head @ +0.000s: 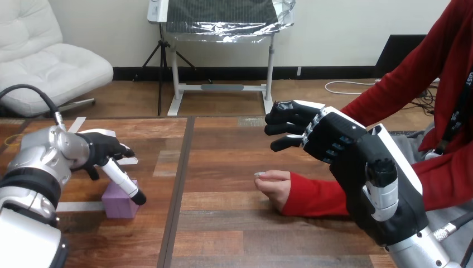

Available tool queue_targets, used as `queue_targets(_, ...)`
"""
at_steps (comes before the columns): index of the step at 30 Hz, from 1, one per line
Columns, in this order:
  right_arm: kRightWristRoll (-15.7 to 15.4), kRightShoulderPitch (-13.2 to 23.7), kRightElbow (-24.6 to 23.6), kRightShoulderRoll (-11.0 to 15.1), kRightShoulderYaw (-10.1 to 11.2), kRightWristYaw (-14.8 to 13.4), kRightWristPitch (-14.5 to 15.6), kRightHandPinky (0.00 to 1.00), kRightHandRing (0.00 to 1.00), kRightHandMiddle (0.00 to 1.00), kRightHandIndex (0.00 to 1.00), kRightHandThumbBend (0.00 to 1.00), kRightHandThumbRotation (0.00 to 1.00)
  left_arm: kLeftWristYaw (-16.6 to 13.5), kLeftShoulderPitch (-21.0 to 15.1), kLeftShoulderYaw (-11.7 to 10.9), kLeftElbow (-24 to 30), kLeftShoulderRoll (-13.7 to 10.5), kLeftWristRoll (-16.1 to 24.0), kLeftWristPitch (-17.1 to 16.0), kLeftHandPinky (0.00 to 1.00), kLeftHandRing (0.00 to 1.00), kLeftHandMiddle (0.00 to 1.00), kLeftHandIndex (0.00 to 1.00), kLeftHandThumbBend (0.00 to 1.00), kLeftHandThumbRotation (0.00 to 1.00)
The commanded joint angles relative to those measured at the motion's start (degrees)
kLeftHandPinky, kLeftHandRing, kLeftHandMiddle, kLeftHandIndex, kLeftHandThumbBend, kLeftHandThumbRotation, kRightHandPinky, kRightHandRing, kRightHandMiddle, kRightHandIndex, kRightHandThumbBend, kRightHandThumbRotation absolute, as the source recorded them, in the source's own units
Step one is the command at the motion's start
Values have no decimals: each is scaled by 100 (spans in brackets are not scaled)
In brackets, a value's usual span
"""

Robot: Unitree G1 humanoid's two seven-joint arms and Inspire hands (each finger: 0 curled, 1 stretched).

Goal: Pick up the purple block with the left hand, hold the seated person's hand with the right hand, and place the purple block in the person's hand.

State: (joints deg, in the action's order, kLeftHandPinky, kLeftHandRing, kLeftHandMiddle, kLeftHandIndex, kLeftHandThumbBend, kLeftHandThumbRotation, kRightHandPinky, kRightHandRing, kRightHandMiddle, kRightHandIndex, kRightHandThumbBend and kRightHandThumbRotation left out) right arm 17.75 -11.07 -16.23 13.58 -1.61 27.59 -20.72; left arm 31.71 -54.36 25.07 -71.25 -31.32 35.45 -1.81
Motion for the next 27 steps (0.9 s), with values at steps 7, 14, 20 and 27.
queue_targets(7, 39, 244, -139, -23, 115, -79, 0, 66, 75, 77, 75, 95, 100, -277, -132, 195, 49, 84, 160, -18, 83, 96, 99, 95, 100, 14)
queue_targets(14, 44, 255, -102, -24, 117, -55, -60, 66, 75, 76, 75, 96, 100, -386, -99, 258, 24, 130, 227, -34, 84, 97, 99, 96, 100, 11)
queue_targets(20, 48, 248, -118, -35, 116, -68, -57, 66, 75, 76, 75, 96, 100, -469, -81, 297, 25, 156, 275, -66, 87, 99, 99, 95, 100, 8)
queue_targets(27, 67, 267, -65, -50, 118, -31, -144, 66, 74, 76, 75, 95, 100, -532, -83, 380, 28, 168, 374, -154, 90, 99, 98, 94, 100, 4)
